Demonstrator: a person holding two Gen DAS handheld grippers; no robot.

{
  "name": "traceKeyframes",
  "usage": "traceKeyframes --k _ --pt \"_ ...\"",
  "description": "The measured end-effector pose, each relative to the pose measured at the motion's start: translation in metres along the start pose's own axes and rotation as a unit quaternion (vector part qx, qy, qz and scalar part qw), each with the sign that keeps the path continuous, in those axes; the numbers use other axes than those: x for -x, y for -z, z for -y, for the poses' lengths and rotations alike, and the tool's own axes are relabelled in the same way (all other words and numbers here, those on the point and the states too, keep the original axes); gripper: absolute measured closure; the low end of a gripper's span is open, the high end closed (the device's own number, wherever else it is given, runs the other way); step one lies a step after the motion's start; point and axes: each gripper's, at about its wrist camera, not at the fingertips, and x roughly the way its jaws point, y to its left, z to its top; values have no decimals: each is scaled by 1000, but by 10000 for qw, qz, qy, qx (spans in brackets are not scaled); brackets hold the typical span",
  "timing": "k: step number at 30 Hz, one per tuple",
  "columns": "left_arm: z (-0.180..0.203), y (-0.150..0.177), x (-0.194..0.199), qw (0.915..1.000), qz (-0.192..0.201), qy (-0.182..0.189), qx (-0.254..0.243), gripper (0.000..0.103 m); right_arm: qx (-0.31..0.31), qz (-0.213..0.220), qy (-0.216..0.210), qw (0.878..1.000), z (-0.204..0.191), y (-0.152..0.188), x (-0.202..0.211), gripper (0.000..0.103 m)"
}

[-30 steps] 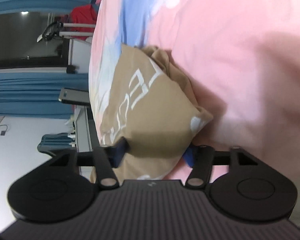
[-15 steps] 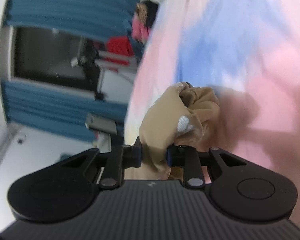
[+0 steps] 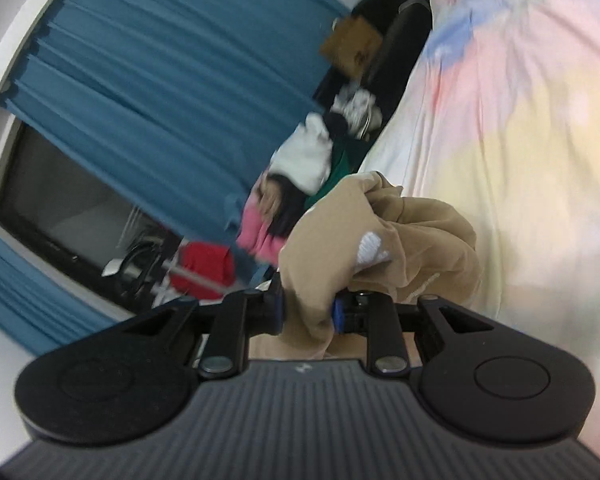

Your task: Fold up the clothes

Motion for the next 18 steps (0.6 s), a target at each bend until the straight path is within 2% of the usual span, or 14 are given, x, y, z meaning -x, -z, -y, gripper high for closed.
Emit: traceKeyframes --k 3,7,14,18 --pt "-25 18 -23 9996 -257 -24 -145 79 72 69 109 9999 33 3 -13 77" --pt "-68 44 -45 9977 -610 -74 -299 79 -7 -181 275 9995 84 35 -18 77" --pt "-148 77 -24 9905 -1198 -463 -493 78 -81 -667 428 9968 132 107 1 77" --pt "-165 88 -16 9860 -1252 -633 -907 71 -143 -813 707 9941 146 137 10 76"
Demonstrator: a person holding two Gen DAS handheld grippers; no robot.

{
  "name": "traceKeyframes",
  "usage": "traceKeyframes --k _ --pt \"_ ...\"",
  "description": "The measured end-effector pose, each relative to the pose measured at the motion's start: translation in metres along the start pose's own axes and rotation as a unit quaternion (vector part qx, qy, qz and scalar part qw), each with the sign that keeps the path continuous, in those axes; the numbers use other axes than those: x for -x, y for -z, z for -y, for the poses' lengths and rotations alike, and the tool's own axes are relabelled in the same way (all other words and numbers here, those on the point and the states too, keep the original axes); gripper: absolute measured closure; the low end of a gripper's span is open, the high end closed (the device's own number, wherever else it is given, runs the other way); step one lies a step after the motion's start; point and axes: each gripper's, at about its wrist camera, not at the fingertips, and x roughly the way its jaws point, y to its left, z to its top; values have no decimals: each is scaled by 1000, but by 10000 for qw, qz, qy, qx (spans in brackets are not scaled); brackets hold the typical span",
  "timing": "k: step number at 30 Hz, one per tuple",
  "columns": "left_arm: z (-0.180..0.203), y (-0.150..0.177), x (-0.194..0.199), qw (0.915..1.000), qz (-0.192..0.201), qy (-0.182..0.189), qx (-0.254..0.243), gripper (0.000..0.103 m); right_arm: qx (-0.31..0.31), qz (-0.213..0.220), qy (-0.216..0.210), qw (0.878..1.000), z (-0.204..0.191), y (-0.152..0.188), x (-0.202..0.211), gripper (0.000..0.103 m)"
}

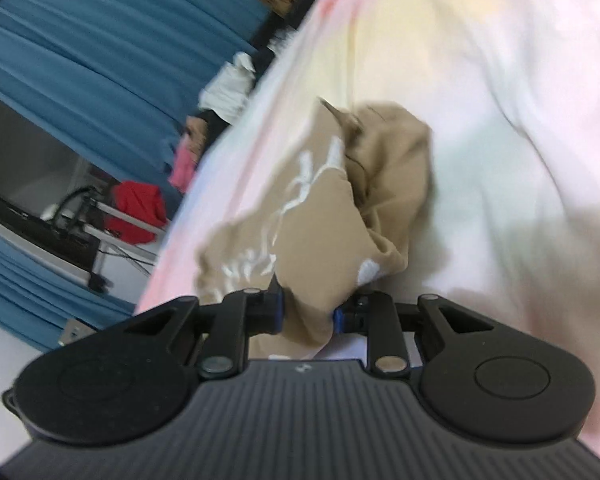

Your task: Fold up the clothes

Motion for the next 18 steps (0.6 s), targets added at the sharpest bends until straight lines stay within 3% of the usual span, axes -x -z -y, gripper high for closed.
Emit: traceKeyframes --k 4,10,15,18 --pt "4 10 9 9991 136 -215 -334 61 -130 -63 153 9998 7 7 -2 71" --pt "53 9 53 9910 75 -832 -1042 24 130 -348 954 9947 -22 -6 22 63" --pt "108 3 119 9842 378 -955 -1441 12 651 -161 934 9934 -60 -11 75 63" --pt "149 5 159 9751 756 -1038 -1808 2 1152 91 812 9900 -87 -10 116 62"
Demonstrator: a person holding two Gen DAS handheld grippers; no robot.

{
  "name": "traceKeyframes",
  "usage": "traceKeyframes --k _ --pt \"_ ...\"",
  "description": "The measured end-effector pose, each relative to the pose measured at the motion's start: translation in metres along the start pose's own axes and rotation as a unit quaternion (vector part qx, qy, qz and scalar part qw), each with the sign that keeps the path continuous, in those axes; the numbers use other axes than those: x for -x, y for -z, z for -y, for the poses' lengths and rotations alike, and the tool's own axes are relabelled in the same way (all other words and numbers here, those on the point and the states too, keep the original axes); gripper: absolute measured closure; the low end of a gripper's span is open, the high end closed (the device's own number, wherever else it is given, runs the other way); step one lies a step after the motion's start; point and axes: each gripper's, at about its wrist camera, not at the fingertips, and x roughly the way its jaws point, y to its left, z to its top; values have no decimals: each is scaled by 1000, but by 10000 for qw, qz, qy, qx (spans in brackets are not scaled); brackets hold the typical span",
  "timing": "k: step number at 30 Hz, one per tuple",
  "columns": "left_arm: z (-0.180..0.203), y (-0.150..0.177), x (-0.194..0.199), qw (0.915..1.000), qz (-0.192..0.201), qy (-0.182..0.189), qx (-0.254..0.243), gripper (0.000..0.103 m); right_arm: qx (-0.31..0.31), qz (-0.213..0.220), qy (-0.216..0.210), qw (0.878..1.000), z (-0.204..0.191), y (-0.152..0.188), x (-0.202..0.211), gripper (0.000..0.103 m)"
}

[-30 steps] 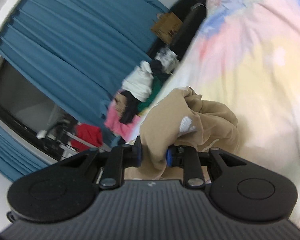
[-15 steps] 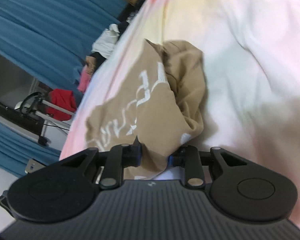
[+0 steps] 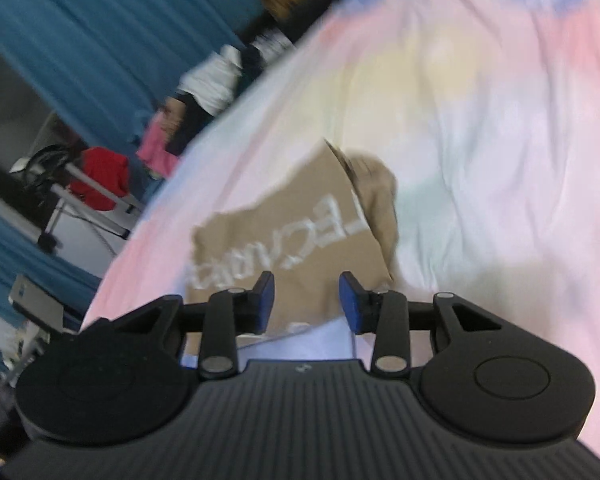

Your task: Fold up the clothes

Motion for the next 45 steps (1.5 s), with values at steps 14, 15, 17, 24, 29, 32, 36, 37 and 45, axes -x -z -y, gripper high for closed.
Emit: traceKeyframes --k 14,15,17,24,29,32,36,37,45 --pt "94 43 207 9852 1149 -242 -1250 0 1810 1066 -702 9752 -69 40 169 18" --pt "96 51 219 9840 1229 -240 -1267 0 1905 1104 -705 9729 -71 48 174 18" --pt "95 70 238 9822 1360 -318 -1257 0 2109 1239 -673 9673 -73 64 185 18" --pt "82 135 256 9718 1507 -819 -1621 0 2626 1725 -505 9480 -68 118 195 18" --pt "61 162 252 9742 1640 -817 -1319 0 2922 1880 -333 9371 -64 145 179 18" --pt "48 172 249 9736 1660 -884 -1294 0 2966 2001 -208 9336 -62 157 167 18" --pt "33 181 246 9714 1680 -1040 -1316 0 2941 2045 -147 9335 -58 172 148 18" --pt "30 183 246 9713 1692 -1049 -1303 0 2903 2034 -111 9350 -55 176 144 18" --pt "14 191 237 9744 1579 -1096 -1167 0 2996 1953 186 9337 -52 190 129 18"
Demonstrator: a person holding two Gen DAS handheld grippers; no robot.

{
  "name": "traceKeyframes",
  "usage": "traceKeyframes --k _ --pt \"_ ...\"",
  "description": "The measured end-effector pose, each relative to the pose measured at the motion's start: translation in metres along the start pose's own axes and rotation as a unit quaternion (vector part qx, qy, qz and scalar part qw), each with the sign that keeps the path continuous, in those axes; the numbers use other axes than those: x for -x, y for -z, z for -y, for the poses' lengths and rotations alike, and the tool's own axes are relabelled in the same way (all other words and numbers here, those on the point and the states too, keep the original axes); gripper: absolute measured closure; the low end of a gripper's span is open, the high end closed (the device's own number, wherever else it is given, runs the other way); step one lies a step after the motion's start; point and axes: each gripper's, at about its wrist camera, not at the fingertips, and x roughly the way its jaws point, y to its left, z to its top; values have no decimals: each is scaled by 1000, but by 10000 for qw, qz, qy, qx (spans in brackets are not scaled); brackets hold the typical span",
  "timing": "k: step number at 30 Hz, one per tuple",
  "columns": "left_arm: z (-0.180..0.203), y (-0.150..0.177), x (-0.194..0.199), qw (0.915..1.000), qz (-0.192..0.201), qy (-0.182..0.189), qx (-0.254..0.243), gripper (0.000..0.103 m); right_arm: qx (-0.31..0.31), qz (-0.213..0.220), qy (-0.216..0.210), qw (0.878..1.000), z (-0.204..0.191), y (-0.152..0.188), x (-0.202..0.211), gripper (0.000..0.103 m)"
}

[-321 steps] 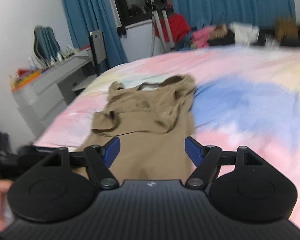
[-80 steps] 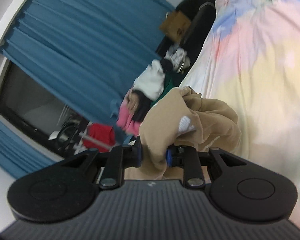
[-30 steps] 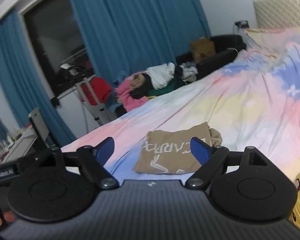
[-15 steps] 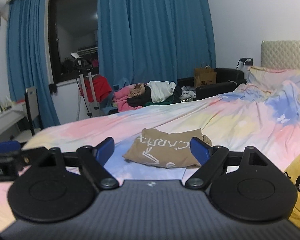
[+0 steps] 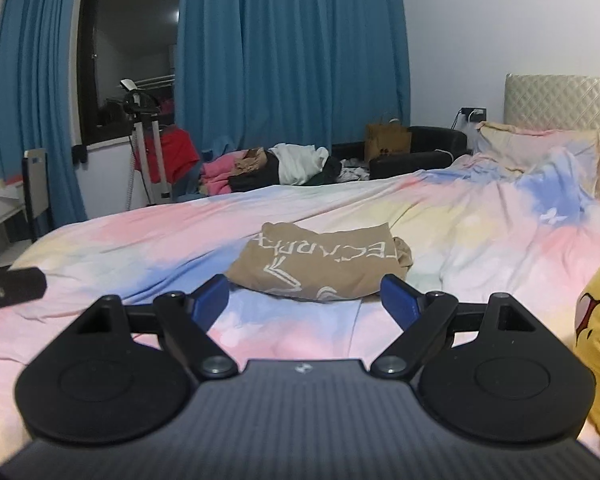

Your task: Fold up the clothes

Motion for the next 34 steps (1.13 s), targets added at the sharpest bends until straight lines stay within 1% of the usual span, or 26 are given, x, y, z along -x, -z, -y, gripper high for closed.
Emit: traceKeyframes --k 4,34 --pt "1 2 -1 10000 -56 20 -28 0 118 -1 72 9999 -4 3 0 19" --pt "11 6 -4 9998 -125 51 -160 0 -77 -8 120 9999 1 4 4 19"
